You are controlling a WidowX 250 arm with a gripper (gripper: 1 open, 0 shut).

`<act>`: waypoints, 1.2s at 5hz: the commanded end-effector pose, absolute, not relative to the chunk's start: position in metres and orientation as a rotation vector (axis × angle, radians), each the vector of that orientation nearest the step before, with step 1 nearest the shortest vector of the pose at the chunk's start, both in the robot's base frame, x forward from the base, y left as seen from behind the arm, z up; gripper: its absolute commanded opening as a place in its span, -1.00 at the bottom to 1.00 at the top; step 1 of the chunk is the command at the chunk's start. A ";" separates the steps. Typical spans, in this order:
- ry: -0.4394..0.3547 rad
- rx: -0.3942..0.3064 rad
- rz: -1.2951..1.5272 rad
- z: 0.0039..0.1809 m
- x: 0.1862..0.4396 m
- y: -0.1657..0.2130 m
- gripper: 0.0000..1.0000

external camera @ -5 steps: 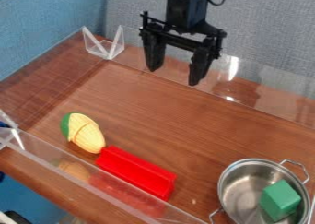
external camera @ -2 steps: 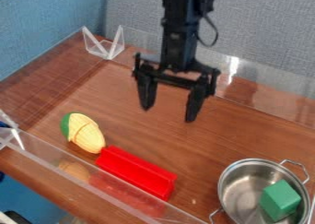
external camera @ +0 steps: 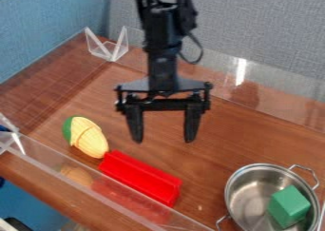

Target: Put the red object to the left side of the table

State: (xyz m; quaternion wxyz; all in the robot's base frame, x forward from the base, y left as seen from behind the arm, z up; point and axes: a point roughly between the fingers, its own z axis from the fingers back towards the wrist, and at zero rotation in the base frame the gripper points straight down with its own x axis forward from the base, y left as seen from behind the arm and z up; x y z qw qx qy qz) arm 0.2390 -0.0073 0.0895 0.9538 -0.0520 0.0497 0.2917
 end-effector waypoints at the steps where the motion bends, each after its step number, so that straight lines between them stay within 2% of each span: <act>1: 0.040 -0.160 0.785 0.092 0.236 -0.003 1.00; 3: 0.023 -0.215 1.064 0.075 0.231 -0.003 1.00; 6: 0.009 -0.214 1.151 0.047 0.230 -0.008 1.00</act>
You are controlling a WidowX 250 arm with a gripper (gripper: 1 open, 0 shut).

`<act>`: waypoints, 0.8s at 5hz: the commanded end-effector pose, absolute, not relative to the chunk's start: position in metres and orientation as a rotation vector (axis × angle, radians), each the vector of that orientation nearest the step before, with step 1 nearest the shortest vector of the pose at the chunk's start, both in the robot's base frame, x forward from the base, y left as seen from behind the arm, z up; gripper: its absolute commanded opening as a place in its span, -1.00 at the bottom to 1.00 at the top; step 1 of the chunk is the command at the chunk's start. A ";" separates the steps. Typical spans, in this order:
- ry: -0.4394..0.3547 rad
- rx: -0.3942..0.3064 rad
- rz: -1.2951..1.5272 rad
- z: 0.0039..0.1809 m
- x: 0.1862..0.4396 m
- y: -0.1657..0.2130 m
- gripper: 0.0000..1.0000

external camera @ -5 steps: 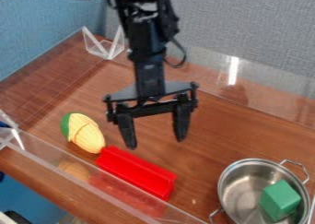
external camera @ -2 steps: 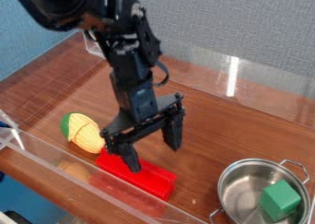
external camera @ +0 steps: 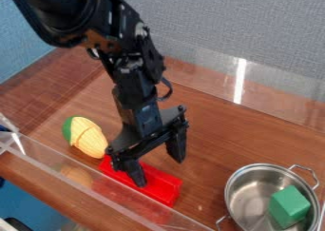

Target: Put the red object to the left side of the table

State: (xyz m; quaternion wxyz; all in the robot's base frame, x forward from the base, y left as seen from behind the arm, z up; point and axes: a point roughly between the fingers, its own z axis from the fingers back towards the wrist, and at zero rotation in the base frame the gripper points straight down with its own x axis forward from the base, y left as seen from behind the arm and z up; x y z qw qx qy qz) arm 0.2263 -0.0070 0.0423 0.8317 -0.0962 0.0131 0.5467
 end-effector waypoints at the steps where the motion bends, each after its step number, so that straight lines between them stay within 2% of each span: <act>1: 0.002 -0.219 1.149 0.046 0.231 -0.008 1.00; 4: -0.018 -0.246 1.153 0.054 0.237 -0.004 1.00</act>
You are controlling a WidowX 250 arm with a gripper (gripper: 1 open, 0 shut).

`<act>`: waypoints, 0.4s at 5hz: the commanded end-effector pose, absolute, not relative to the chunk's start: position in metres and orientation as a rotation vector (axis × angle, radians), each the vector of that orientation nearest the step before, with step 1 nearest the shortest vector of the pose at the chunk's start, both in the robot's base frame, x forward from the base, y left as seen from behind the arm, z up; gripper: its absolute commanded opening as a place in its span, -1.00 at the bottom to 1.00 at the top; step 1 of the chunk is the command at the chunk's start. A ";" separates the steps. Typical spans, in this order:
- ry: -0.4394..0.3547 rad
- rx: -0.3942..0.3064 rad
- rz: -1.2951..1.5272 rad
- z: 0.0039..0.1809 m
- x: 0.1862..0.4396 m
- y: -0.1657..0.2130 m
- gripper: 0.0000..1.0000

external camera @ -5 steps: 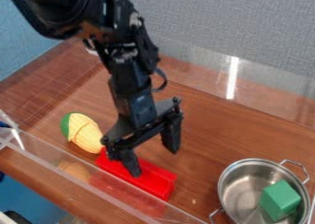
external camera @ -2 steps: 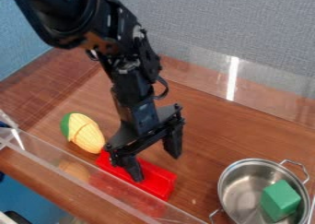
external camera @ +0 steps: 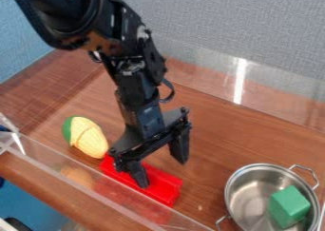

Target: Put the red object to the left side of the table

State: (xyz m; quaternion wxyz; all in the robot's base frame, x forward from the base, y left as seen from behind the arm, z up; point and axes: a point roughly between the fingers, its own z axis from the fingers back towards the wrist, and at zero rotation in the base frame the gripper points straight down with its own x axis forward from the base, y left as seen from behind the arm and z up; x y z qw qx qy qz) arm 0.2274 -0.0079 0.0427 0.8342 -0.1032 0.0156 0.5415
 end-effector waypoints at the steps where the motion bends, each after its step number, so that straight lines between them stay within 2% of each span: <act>1: -0.026 -0.256 1.156 0.059 0.239 -0.003 1.00; 2: -0.032 -0.262 1.165 0.060 0.242 -0.001 1.00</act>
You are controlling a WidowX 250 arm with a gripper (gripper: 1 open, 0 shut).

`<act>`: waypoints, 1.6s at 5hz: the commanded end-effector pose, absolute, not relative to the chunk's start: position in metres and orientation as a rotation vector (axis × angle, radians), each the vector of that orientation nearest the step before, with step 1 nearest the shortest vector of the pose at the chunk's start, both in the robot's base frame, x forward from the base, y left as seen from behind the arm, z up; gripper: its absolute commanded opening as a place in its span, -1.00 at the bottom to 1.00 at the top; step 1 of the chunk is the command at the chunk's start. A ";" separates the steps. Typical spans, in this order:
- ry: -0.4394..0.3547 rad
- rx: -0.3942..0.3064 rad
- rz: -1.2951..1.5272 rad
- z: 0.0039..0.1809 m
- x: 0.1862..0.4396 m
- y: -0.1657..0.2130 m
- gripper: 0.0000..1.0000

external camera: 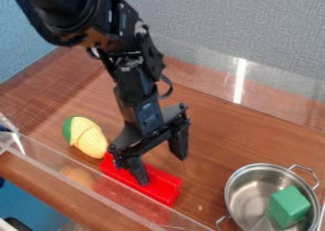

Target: Put the red object to the left side of the table

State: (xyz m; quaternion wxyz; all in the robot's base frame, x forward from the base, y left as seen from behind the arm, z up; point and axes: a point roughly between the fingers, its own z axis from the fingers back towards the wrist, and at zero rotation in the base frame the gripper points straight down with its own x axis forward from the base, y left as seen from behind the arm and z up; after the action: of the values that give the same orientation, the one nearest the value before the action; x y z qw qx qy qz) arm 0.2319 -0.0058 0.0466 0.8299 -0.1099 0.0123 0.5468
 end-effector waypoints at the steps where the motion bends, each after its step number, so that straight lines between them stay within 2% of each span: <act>1: -0.039 -0.265 1.172 0.059 0.244 0.000 1.00; 2: -0.046 -0.265 1.188 0.056 0.245 0.001 1.00; 7: -0.072 -0.178 1.204 -0.002 0.245 0.000 1.00; 8: -0.072 -0.159 1.207 0.005 0.247 0.001 1.00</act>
State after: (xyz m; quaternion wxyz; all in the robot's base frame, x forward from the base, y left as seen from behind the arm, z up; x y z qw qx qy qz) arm 0.2554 0.0017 0.0112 0.8177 -0.0860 -0.0524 0.5668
